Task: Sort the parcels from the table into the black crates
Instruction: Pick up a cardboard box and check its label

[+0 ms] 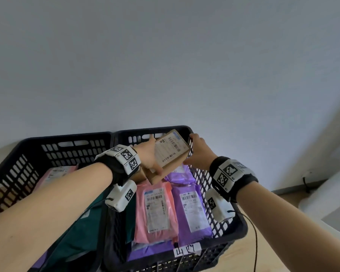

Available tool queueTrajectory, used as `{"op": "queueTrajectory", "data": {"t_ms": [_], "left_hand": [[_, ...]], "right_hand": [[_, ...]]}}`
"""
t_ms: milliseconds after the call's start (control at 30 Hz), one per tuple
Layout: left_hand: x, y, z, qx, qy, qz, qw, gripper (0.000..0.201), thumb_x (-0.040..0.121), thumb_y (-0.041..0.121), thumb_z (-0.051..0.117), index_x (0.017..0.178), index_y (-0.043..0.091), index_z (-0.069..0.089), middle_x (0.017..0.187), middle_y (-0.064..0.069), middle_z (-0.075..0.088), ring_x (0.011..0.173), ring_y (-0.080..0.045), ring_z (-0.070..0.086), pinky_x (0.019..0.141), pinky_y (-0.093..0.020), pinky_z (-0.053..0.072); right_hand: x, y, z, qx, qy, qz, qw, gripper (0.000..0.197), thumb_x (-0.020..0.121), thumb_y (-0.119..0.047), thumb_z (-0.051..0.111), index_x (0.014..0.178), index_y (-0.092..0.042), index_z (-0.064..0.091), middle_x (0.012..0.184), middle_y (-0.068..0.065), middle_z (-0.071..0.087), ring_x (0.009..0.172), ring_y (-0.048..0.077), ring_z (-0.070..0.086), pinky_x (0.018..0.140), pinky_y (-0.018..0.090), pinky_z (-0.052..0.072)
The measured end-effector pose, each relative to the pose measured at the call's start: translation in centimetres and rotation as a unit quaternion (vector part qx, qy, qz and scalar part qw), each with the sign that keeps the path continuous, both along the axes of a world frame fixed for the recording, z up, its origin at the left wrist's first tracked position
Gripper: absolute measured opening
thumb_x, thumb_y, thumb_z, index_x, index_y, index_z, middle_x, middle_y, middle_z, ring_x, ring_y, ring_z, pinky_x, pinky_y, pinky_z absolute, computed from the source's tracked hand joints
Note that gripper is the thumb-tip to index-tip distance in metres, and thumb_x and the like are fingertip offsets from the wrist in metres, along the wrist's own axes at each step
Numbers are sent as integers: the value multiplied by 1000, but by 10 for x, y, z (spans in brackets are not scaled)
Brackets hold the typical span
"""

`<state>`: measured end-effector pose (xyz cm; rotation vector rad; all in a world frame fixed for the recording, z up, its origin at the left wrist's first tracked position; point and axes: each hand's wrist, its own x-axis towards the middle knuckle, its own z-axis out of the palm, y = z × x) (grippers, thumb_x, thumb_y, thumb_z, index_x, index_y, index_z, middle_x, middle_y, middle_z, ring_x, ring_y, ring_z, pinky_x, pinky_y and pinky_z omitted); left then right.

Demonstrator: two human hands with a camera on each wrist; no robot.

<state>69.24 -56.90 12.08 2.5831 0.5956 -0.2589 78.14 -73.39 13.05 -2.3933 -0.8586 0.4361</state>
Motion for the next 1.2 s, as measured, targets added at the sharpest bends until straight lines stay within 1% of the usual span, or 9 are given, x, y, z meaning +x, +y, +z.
{"op": "queueTrajectory", "data": {"t_ms": [200,400,500,567,667,800,967,1100,1200], "left_hand": [[6,11,-7,-2,53,-104,993,78,56,28,90,116,18,41,106,7,54,101,-13,55,81,-24,47],[2,7,-15,-8,108,-177,978,69,60,30,88,108,24,39,105,9,55,97,-9,55,76,-14,44],[1,-5,-22,-25,161,-191,968,76,61,28,88,118,13,40,100,-1,59,61,0,57,43,-8,39],[1,-13,-28,-38,181,-193,964,77,63,27,87,120,11,38,86,4,55,45,5,52,38,-7,35],[2,-23,-36,-44,190,-217,957,78,60,34,88,117,17,37,94,13,55,76,2,54,63,-5,42],[-2,-40,-39,-41,216,-233,947,114,54,48,88,142,14,25,137,4,46,120,-15,48,107,-25,37],[-11,-60,-48,-31,243,-240,939,122,58,47,86,149,14,11,147,1,35,130,-15,39,110,-20,26],[-16,-65,-60,-24,285,-236,929,109,55,52,86,139,10,30,132,-2,52,118,-19,51,104,-33,42],[-22,-66,-68,-10,303,-233,924,116,50,59,84,138,8,29,131,-4,53,117,-23,53,102,-37,45]], "right_hand": [[16,22,4,-108,33,100,989,86,69,-4,82,138,-9,31,125,2,51,110,16,51,91,23,41],[21,26,7,-235,22,220,946,91,71,-21,82,146,-21,29,127,-4,48,115,14,46,101,27,37],[22,24,2,-305,22,270,913,86,72,-31,81,143,-26,34,133,-6,46,122,16,44,110,37,33],[24,23,0,-332,25,298,895,82,72,-35,80,142,-27,37,138,-5,47,127,17,44,112,39,31],[26,24,-1,-342,46,327,880,76,73,-36,79,139,-28,42,137,-5,52,123,15,50,111,38,34],[25,27,-10,-351,49,368,860,78,73,-35,79,140,-24,42,131,-6,57,113,14,56,103,33,43],[25,26,-30,-387,72,410,822,68,73,-34,80,134,-21,50,126,-2,59,81,5,59,87,31,56],[24,25,-45,-397,73,429,808,65,74,-35,80,131,-22,51,121,-2,63,80,4,61,91,34,54],[26,30,-61,-377,81,433,815,69,72,-41,80,132,-27,51,119,-6,65,102,12,63,99,35,49]]}}
